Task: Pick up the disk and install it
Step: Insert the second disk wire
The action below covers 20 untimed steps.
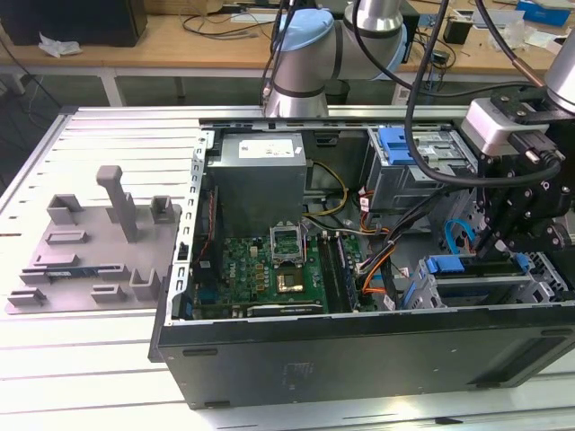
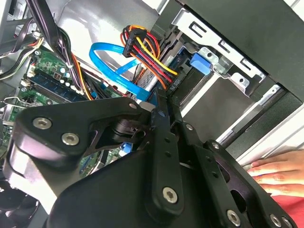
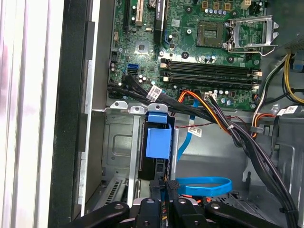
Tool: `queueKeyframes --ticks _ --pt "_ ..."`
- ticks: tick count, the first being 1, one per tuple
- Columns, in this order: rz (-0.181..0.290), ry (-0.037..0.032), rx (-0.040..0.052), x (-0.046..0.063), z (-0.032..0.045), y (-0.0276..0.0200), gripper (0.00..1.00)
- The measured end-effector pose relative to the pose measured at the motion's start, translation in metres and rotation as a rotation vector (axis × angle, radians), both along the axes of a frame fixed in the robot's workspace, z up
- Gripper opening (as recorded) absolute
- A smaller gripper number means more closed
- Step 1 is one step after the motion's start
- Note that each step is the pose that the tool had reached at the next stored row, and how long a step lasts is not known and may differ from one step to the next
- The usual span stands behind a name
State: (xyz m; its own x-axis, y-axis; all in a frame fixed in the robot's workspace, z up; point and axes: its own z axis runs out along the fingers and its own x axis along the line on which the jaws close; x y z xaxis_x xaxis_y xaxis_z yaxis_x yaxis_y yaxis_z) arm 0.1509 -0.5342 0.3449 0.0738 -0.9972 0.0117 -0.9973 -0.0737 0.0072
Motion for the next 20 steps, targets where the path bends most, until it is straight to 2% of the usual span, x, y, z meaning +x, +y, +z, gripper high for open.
queueKeyframes --ticks 5,11,20 --pt "0.000 0.0000 0.0002 0.0000 -0.0003 0.0000 0.16" --pt "0.000 0.0000 0.0002 0.0000 0.0034 0.0000 0.16" --pt "0.000 0.0000 0.0007 -0.0002 0.0007 0.0002 0.16"
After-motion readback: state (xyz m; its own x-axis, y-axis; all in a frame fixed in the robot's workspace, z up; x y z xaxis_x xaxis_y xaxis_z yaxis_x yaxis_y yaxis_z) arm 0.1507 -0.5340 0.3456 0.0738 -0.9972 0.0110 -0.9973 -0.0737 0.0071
